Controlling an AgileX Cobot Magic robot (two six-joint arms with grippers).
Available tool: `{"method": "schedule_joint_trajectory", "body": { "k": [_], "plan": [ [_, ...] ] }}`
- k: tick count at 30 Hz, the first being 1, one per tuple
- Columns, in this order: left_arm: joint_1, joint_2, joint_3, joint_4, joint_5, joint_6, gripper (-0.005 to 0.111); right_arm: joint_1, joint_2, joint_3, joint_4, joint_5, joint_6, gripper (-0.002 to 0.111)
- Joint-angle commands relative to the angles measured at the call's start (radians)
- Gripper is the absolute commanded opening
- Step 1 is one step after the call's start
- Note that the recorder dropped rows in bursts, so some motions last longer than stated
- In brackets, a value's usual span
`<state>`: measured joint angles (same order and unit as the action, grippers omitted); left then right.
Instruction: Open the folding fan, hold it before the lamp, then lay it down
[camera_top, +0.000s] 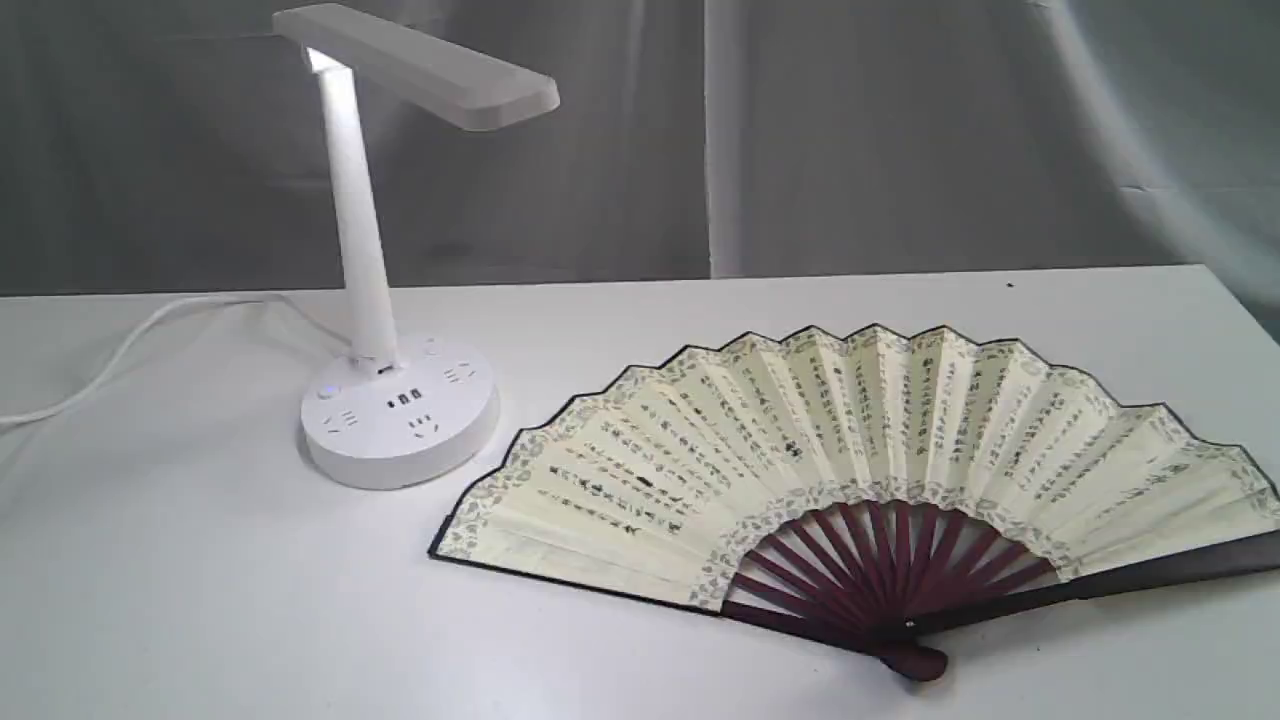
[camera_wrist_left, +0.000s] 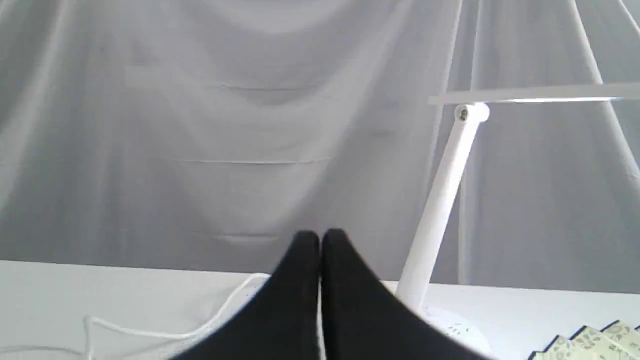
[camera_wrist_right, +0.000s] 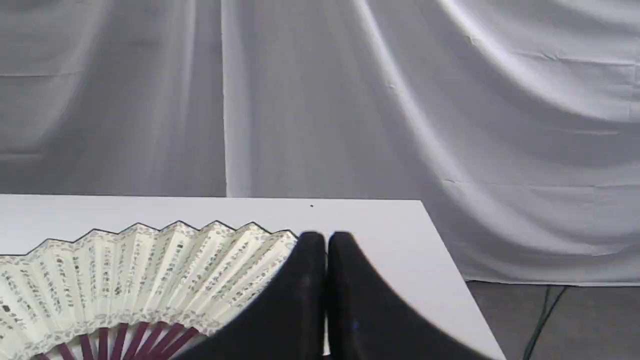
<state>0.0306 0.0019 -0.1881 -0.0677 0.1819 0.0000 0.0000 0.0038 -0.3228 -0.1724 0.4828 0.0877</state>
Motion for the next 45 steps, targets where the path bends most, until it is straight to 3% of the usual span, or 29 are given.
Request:
{"method": "schedule_joint_trajectory", "body": {
  "k": [1, 7, 12, 16, 18, 28, 45],
  "plan": [
    [0.001, -0.002, 0.062, -0.011, -0.056, 0.0, 0.0, 0.0, -0.004, 0.055, 0.005, -0.09, 0.003, 0.0],
    [0.001, -0.002, 0.148, 0.086, -0.06, 0.007, 0.0, 0.0, -0.004, 0.137, 0.0, -0.31, 0.003, 0.0],
    [0.001, -0.002, 0.188, 0.086, -0.098, 0.0, 0.0, 0.0, -0.004, 0.244, 0.0, -0.382, 0.003, 0.0],
    [0.001, -0.002, 0.188, 0.086, -0.037, 0.0, 0.0, 0.0, -0.004, 0.323, 0.0, -0.431, 0.003, 0.0],
    [0.001, -0.002, 0.188, 0.086, -0.035, 0.0, 0.0, 0.0, -0.004, 0.323, 0.004, -0.338, 0.001, 0.0],
    [0.001, -0.002, 0.188, 0.086, -0.036, 0.0, 0.0, 0.0, -0.004, 0.323, 0.037, -0.265, 0.001, 0.0],
    [0.001, -0.002, 0.188, 0.086, -0.036, 0.0, 0.0, 0.0, -0.004, 0.323, 0.092, -0.261, -0.003, 0.0]
  ]
}}
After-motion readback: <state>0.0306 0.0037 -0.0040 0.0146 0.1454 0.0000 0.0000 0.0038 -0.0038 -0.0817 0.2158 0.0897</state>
